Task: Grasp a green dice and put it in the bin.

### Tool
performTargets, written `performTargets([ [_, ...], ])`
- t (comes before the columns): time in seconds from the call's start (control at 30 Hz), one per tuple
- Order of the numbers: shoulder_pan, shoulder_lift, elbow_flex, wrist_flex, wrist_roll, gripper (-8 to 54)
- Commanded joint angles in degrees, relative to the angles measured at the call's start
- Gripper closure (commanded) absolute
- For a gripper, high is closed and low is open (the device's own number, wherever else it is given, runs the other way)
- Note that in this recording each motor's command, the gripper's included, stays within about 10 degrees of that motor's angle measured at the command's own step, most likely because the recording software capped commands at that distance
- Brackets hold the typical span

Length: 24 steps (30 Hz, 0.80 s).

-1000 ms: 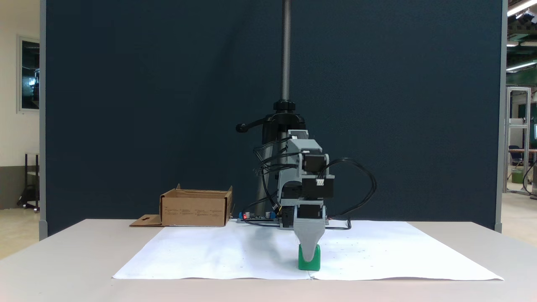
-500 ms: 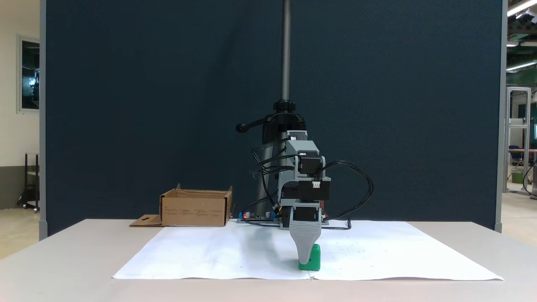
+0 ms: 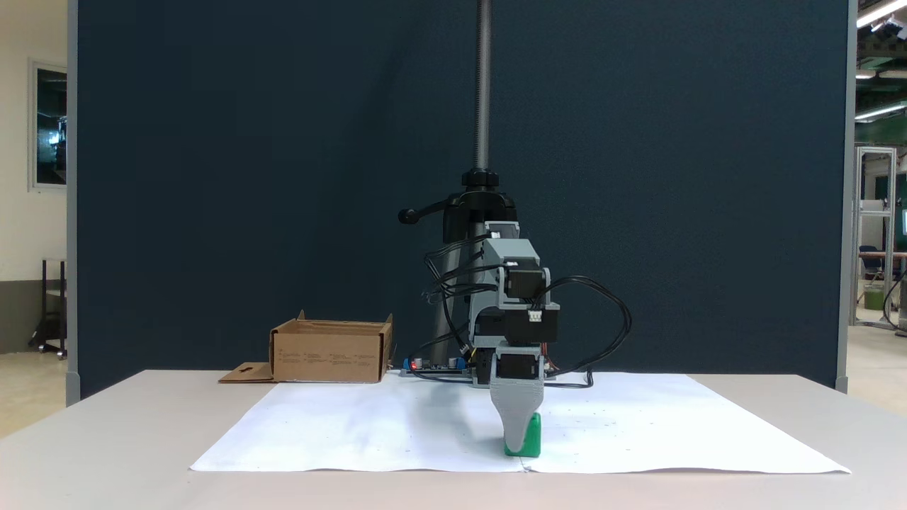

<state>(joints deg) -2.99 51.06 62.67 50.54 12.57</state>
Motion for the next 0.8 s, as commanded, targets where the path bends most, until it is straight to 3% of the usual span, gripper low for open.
performTargets([
  [0.0,-1.14,1.32,-3.08,-1.49,3.6,12.1],
  [0.2,-1.14,1.32,-3.08,-1.14,3.69,17.5],
  [0.37,-1.14,1.76,-3.08,-0.88,3.69,33.5],
  [0.63,-0.35,3.16,-3.08,-0.97,3.69,33.6],
  [0.77,4.31,10.63,-2.72,-0.79,3.78,33.6],
])
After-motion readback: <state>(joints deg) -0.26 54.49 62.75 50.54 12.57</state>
